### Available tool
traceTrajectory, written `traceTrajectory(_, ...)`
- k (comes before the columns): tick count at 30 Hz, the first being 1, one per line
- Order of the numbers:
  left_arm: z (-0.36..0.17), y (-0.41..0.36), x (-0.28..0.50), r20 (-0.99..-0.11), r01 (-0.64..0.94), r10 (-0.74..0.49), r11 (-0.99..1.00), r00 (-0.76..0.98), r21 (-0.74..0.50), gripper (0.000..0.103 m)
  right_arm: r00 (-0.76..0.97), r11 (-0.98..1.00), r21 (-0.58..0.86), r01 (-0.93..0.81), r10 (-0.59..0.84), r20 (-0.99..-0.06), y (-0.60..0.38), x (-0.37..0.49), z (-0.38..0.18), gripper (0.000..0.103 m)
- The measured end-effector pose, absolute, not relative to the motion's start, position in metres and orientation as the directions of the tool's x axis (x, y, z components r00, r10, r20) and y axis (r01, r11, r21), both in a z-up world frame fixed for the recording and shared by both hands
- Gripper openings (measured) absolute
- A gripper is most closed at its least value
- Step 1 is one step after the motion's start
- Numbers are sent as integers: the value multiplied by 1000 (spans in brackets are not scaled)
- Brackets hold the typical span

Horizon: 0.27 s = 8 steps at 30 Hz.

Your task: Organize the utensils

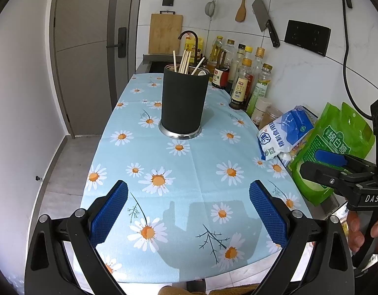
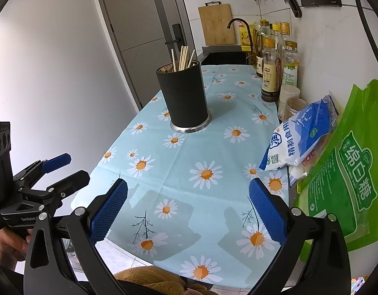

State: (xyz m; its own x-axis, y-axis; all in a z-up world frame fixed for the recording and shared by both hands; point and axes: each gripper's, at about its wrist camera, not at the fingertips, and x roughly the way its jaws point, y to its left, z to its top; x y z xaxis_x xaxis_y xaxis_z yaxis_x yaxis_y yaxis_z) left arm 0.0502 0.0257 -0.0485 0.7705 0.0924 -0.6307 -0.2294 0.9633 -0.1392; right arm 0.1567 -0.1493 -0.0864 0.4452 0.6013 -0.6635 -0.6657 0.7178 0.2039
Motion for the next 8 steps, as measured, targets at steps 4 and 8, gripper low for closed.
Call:
traceTrajectory(4,-48,25,51,-636,-229,92,964,766,-136,96,443,717,204,-667,602,-664,-150,157,-87,98)
traceTrajectory(8,-48,23,52,-637,-225,93,966,765,-129,96,442,717,206,-666,601,-666,-150,157,-88,98)
